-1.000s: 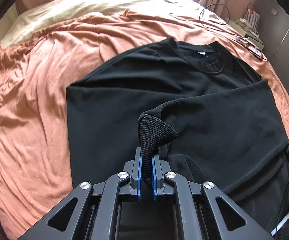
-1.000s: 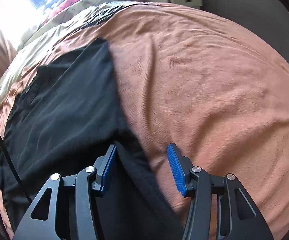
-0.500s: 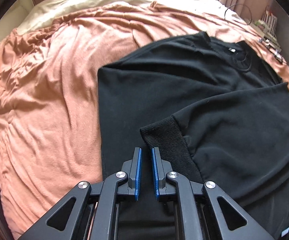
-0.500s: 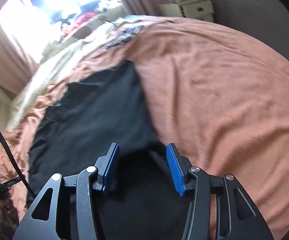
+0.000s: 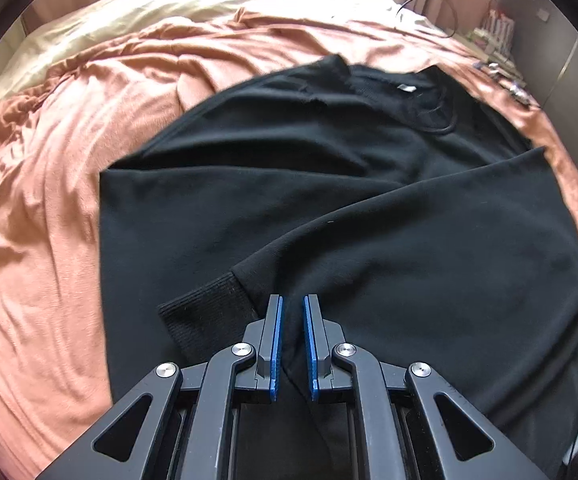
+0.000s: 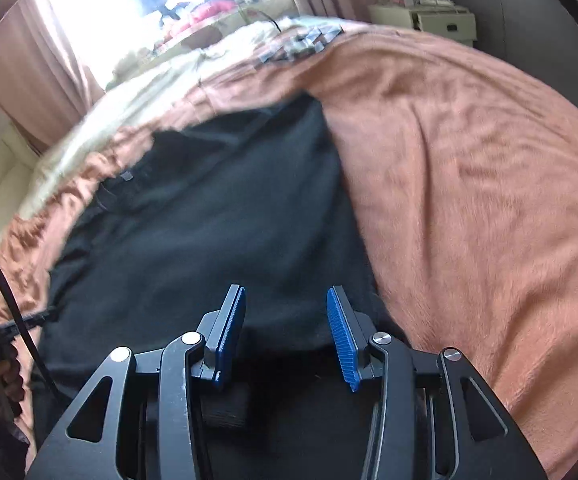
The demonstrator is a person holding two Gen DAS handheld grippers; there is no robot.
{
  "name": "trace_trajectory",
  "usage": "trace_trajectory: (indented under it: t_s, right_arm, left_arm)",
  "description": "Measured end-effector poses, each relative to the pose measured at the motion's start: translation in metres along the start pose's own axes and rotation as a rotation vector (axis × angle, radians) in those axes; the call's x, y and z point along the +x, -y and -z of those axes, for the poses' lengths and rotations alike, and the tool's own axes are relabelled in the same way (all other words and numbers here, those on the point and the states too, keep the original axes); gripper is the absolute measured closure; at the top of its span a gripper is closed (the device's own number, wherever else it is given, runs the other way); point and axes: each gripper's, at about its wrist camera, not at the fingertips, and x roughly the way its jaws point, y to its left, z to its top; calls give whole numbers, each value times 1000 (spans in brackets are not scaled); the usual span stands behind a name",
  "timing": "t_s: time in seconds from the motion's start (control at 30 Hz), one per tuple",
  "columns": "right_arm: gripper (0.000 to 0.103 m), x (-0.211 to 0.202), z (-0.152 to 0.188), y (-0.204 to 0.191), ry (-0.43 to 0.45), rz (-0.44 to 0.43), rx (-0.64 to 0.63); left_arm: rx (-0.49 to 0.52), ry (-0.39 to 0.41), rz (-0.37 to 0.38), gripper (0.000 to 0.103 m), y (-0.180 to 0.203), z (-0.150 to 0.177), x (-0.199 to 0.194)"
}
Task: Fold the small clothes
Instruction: 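Pull the cuff along the shirt body toward the hem with the left gripper, then open the left gripper to release the cuff on the shirt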
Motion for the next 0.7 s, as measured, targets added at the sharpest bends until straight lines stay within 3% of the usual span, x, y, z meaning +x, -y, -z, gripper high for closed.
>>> trace_trajectory:
  t_s: [0.03, 0.13, 0.27, 0.4, 0.5, 0.57, 0.63, 0.7]
  right_arm:
    - [74, 2, 0, 3, -10, 12, 20]
    - [81, 0, 1, 8, -21, 34, 39]
    - [81, -8, 7, 2, -40, 68, 21]
    - [79, -29, 6, -8, -56, 47, 9]
    - [77, -54, 10, -14, -55, 39, -24]
    - [63, -69, 14, -16, -49, 27, -39]
    - [31, -85, 18, -21, -33, 28, -62]
    - [23, -108, 24, -25, -7, 37, -87]
  left_arm:
    - [-11, -6, 3, 92, -2, -1, 6]
    - [-45, 2, 27, 92, -11, -2, 12]
    - [-58, 4, -6, 92, -12, 1, 1]
    - [-65, 6, -51, 92, -15, 7, -16]
    - [-85, -2, -9, 88, -20, 17, -35]
    - [-88, -2, -3, 77, -20, 25, -51]
    - [-83, 21, -5, 61, -18, 32, -69]
    - [-83, 52, -6, 33, -16, 42, -90]
